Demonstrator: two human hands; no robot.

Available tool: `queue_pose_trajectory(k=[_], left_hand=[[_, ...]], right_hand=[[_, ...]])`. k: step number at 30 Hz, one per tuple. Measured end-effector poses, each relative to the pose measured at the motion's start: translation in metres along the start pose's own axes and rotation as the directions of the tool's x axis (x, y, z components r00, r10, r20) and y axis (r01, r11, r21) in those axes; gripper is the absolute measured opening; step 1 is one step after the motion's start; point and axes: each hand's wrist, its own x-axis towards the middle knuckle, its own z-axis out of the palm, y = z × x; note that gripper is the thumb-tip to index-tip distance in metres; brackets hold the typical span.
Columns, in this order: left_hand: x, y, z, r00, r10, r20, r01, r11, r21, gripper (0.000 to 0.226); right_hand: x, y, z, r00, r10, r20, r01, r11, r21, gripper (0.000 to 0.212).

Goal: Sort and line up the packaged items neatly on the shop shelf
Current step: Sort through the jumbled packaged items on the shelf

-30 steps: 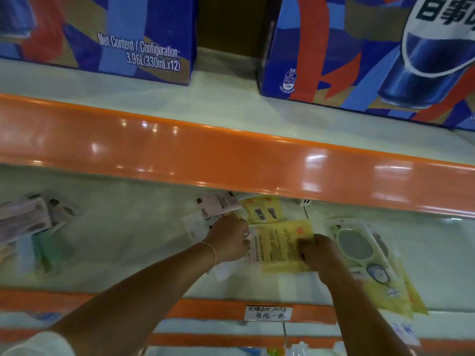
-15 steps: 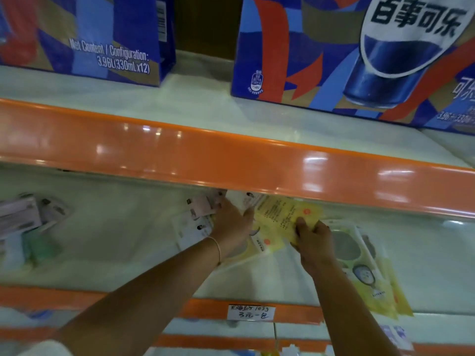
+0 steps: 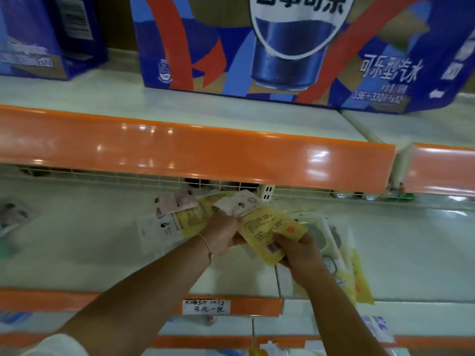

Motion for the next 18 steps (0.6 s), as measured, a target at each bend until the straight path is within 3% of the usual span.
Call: queue_pose_trajectory(k=[4, 9, 14, 18], left_hand=[[0.002, -0.01, 0.034, 0.988, -0.047, 0.149, 0.026, 0.99, 0.14, 0.015], [0.005, -0.015, 0.072, 0.982, -0.062, 0.176, 0.019, 0.971, 0.237, 0.012], [0.008, -0.016, 0.087, 0.982, -0.04, 0.183, -0.02, 0.95, 0.311, 0.013], [0.013, -0.021, 0.083, 0.987, 0.028, 0.159, -0.089, 0.915, 0.394, 0.018]], right_hand=[[-0.008, -0.004, -0.037, 0.981, -0.028, -0.19, 0.017, 0.998, -0.061, 0.01], [-0.016, -0.015, -0.076, 0.934, -0.036, -0.355, 0.006, 0.996, -0.087, 0.012], [-0.015, -0.012, -0.1, 0.871, -0.174, -0.46, 0.003, 0.937, -0.349, 0.013], [-0.011, -0.007, -0.104, 0.784, -0.343, -0.517, -0.035, 0.808, -0.589, 0.052]])
